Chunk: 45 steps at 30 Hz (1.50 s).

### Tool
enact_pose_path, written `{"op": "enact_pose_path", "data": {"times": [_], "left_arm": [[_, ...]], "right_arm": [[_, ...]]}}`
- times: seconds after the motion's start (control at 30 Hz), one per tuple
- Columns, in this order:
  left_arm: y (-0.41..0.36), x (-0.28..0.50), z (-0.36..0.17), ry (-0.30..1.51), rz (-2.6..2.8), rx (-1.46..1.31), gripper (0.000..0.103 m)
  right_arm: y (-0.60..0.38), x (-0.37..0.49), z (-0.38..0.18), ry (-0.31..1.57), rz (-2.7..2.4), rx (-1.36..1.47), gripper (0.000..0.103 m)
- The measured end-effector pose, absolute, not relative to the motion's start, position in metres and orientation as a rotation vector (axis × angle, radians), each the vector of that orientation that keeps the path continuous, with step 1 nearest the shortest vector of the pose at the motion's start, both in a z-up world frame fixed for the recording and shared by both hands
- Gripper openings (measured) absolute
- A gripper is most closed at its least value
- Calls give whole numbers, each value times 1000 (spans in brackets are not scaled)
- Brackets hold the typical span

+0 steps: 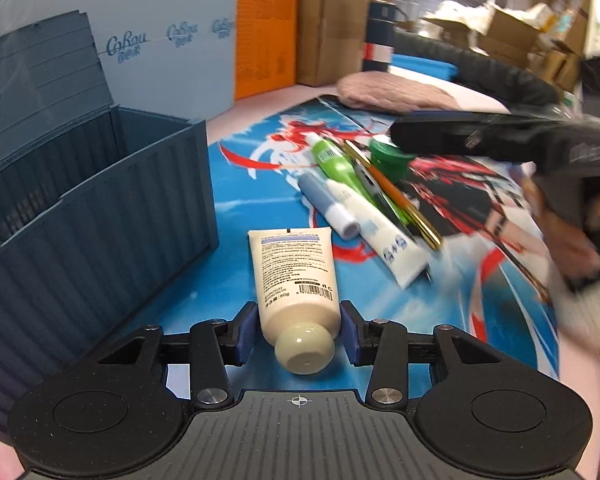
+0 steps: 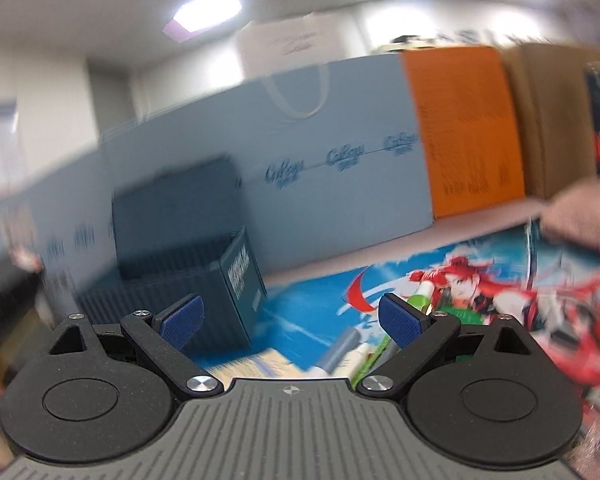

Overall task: Organize rigid objects
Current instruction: 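Close the left tool on the cream tube while the right tool grasps it too, then carry the cream tube into the blue box with the right tool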

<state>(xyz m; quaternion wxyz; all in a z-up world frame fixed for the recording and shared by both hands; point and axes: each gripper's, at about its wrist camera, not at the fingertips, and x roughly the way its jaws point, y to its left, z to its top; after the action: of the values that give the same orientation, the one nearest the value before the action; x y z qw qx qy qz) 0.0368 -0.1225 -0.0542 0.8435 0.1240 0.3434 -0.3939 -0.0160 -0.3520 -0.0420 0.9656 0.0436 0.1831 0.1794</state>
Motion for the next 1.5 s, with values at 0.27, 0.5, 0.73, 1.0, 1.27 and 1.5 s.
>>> {"op": "enact_pose_path", "data": {"times": [0.27,0.5,0.73,1.0,1.27,1.5], "left_arm": [[-90,34,-56,711,-783,237,46],[-65,41,-56,712,-730,169,46],[-43,50,-55,719,-781,76,47],[-34,52,-53,731,-742,35,47],[-30,54,-51,726,-747,-2,47],[-23,64,-54,768,-719,-129,47]], "right_arm": [[-294,7,-58,531,541,-438,93],[-263,29,-65,662,726,-511,92],[-226,46,-65,719,874,-530,87],[-214,65,-62,772,865,-500,66],[-211,49,-52,805,878,-533,62],[-201,69,-67,828,853,-388,61]]}}
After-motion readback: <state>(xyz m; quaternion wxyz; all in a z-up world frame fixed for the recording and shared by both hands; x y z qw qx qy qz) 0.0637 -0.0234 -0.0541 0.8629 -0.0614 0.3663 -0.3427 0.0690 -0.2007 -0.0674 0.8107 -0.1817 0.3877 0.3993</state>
